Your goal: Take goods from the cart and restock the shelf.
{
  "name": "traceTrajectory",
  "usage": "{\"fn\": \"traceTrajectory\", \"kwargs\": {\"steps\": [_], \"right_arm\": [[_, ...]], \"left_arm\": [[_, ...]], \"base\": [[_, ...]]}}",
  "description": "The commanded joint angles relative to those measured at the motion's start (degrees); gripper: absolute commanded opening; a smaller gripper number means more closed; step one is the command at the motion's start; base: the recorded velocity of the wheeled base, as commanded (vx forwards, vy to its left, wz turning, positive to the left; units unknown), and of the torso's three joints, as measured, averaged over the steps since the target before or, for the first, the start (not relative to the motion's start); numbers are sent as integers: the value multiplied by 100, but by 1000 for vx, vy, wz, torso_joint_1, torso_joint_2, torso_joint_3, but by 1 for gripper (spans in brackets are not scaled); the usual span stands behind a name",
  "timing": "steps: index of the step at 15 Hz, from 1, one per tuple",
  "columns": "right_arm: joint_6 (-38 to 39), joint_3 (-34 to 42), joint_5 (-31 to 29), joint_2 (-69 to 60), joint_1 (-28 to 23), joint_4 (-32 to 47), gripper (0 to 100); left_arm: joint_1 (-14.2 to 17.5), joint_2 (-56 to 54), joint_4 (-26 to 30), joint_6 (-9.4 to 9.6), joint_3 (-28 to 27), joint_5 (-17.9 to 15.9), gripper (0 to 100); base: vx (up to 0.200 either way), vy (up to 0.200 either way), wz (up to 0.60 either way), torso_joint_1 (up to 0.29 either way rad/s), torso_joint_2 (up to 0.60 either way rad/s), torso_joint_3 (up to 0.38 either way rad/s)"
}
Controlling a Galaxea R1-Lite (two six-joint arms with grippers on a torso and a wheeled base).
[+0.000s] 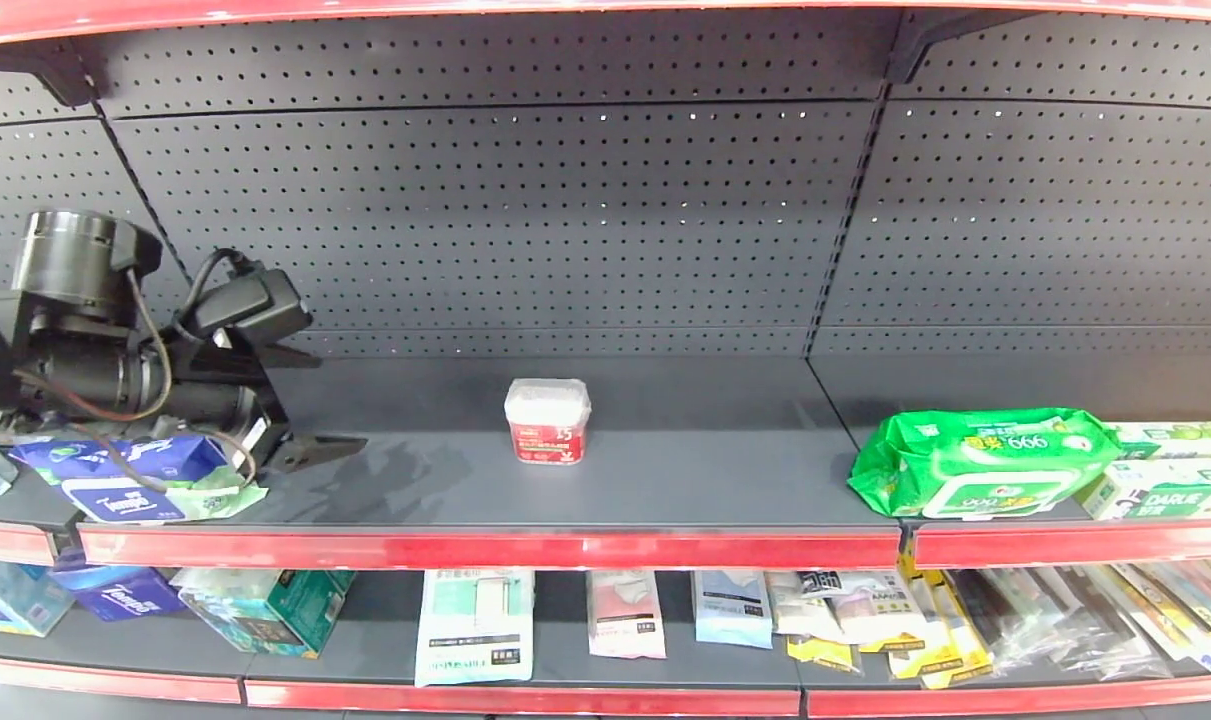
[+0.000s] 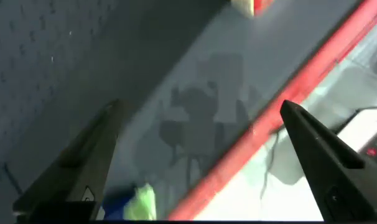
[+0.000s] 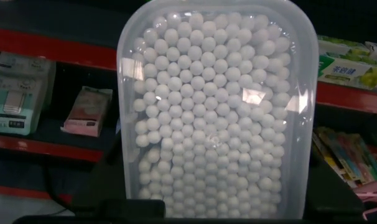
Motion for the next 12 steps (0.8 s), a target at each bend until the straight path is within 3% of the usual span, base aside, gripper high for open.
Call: {"fn": "traceTrajectory", "kwargs": {"steps": [1, 3, 9, 10, 12], "right_arm": [[-25, 0, 2, -2, 2, 1, 0], [-43, 0, 2, -2, 2, 1, 0], [-131, 0, 2, -2, 2, 1, 0], [-122, 0, 2, -2, 2, 1, 0], [-131, 0, 2, -2, 2, 1, 0]], "left_arm": [[-426, 609, 397, -2, -666, -1, 100], [-664, 829, 1285, 33, -1281, -1, 100], [-1094, 1760, 1258, 51, -2063, -54, 100], [-1156, 1866, 1258, 121, -2133, -54, 100], [-1191, 2121, 1267, 473, -2344, -62, 100]], "base": [[0, 0, 0, 0, 0, 0], [0, 0, 0, 0, 0, 0], [0, 0, 0, 0, 0, 0], [0, 0, 0, 0, 0, 0], [0, 0, 0, 0, 0, 0]]}}
